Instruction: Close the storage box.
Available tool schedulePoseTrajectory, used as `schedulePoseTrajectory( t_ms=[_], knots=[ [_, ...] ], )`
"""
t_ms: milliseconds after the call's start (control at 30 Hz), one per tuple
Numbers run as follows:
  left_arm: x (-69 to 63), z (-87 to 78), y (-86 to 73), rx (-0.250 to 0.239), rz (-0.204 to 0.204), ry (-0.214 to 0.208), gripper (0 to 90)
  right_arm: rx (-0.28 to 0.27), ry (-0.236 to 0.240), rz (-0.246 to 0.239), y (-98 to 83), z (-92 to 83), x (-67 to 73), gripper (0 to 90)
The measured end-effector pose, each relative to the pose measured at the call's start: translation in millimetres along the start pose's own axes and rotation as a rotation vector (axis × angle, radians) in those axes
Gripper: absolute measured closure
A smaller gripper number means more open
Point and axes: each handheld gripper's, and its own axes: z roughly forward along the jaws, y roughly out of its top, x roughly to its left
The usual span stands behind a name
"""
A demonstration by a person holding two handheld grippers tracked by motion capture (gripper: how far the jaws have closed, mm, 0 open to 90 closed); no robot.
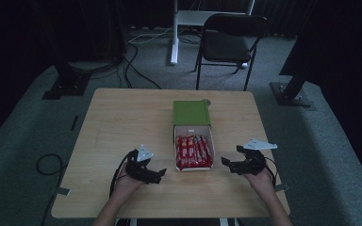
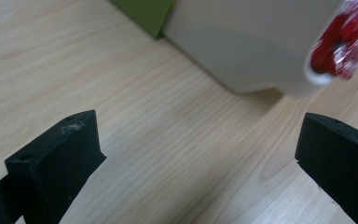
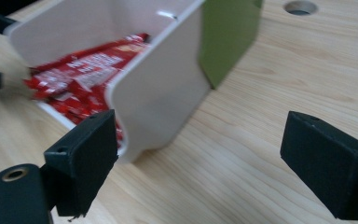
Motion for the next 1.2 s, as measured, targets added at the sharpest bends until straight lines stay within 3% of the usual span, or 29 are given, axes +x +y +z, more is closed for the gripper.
schedulePoseTrajectory(
  t_ms=[133,367,900,1200],
  knots=[
    [-5.2,-0.5,9.8,-0.012,0.025,-0.009,1.0,-0.001,0.021,-0.042,4.2,3.0,9.3,10.5],
    [-12.3,2.7,24.3,-0.029,0.051,-0.022,1.0,0.015,0.055,-0.052,8.9,10.5,14.7,10.4],
    [-7.1,10.5,39.4,-0.041,0.038,-0.023,1.1,0.026,0.018,-0.044,14.3,26.7,8.7,10.6],
    [-6.6,15.6,47.1,-0.034,0.062,-0.024,1.0,0.029,0.024,-0.036,15.0,30.2,7.5,10.5]
  ],
)
